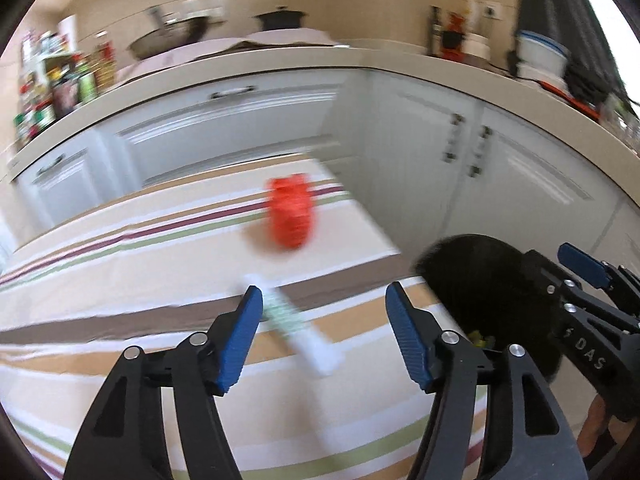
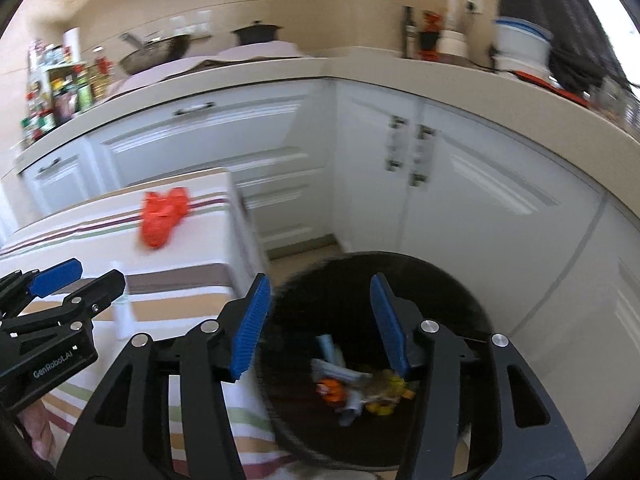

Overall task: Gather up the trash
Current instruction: 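Move both open grippers back toward the red bag and white tube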

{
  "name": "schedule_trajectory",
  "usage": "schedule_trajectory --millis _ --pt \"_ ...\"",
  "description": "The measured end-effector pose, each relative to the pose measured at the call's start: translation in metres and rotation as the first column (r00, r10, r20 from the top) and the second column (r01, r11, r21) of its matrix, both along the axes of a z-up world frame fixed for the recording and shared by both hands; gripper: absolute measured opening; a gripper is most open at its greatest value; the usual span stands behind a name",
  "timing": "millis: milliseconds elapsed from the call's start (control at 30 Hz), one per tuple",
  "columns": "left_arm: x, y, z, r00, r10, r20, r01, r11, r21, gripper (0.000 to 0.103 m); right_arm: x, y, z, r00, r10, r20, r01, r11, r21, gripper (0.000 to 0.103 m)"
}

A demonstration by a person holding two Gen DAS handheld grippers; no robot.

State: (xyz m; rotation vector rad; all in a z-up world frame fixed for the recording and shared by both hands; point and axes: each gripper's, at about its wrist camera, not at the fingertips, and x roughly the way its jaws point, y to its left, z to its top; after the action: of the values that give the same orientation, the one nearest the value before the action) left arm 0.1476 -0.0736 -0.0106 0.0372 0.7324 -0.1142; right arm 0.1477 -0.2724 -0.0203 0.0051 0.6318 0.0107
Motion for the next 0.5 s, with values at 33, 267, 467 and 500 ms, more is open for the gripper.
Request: schedule_trajectory --millis 33,267,467,500 --pt "-0.001 0.010 0.000 1.000 0.019 -0.003 -0.019 1.000 0.002 0.064 0.001 0.009 0.001 1.000 0.024 0.000 -0.024 1.000 0.000 0.051" --pt "-0.013 0.080 -0.004 0.985 0.169 -0.018 -0.169 0.985 0.013 0.064 0.003 0.070 0.000 0.988 0.155 -0.020 -0.156 0.988 -0.014 0.051" --pt "-0.024 0.127 -0.009 0.963 0.268 -0.025 -0.267 0.963 0.020 0.064 0.008 0.114 -0.006 0.967 0.245 -0.066 -0.247 0.969 -0.020 0.051" --pt "-0.026 0.134 -0.010 0.959 0.281 -0.026 -0.281 0.960 0.019 0.064 0.009 0.120 -0.008 0.964 0.255 -0.074 -0.258 0.966 -0.023 0.051"
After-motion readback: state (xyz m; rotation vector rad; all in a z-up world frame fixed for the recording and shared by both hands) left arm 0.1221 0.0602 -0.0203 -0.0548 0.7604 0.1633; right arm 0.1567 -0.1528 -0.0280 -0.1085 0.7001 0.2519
